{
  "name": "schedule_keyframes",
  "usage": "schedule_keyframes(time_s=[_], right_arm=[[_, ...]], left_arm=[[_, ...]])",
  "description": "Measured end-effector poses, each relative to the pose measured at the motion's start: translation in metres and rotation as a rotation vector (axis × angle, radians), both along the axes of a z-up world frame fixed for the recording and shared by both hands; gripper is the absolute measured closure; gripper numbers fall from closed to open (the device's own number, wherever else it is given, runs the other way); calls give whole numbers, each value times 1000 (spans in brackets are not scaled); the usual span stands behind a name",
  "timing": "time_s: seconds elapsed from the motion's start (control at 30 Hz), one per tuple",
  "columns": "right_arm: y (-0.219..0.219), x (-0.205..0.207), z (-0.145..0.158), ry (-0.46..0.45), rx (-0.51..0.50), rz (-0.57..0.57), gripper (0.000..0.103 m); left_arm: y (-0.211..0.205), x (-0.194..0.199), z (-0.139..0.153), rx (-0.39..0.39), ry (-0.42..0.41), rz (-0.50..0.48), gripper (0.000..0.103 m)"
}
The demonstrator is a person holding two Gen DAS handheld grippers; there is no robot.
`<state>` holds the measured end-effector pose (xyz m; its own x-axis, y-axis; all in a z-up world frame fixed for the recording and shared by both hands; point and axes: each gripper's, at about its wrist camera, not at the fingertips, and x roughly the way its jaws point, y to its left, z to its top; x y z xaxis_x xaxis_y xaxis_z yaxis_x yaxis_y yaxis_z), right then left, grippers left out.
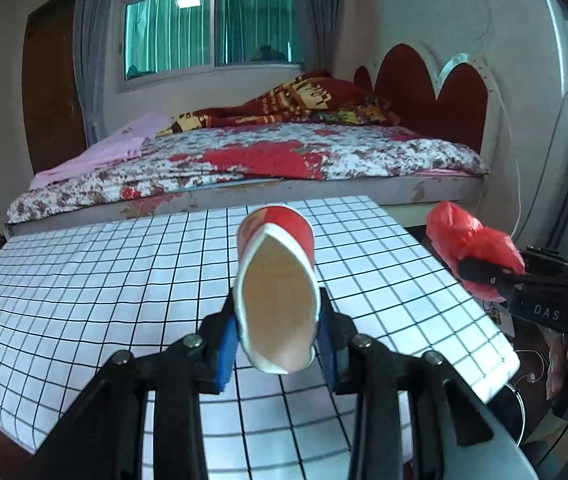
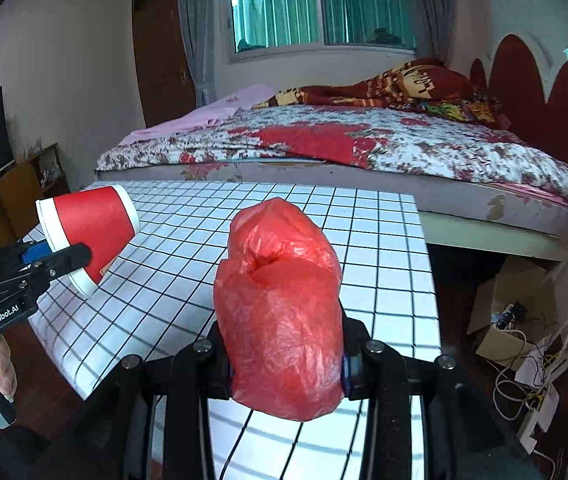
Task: Collect trash
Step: 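Carry the red-white cup and red bag over the black bin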
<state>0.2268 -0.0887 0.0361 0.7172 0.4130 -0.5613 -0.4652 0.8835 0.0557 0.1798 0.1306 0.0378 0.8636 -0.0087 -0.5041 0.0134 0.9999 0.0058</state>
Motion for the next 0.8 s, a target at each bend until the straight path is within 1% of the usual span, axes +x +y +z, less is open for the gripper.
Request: schedule_keyframes(time_s=[0.13, 0.3, 0.53, 0.8], right_arm=[[-16, -26, 9, -16, 13, -10, 65], [-41, -52, 12, -32, 26, -40, 65], [-70, -73, 9, -52, 29, -86, 65], [-107, -100, 5, -66, 36, -165, 65]], left_arm=[[-17, -22, 9, -3, -23, -17, 67], [-43, -36, 13, 8, -51, -61, 67], [-80, -56, 4, 25, -61, -152, 67], [-118, -70, -9, -2, -42, -252, 67]])
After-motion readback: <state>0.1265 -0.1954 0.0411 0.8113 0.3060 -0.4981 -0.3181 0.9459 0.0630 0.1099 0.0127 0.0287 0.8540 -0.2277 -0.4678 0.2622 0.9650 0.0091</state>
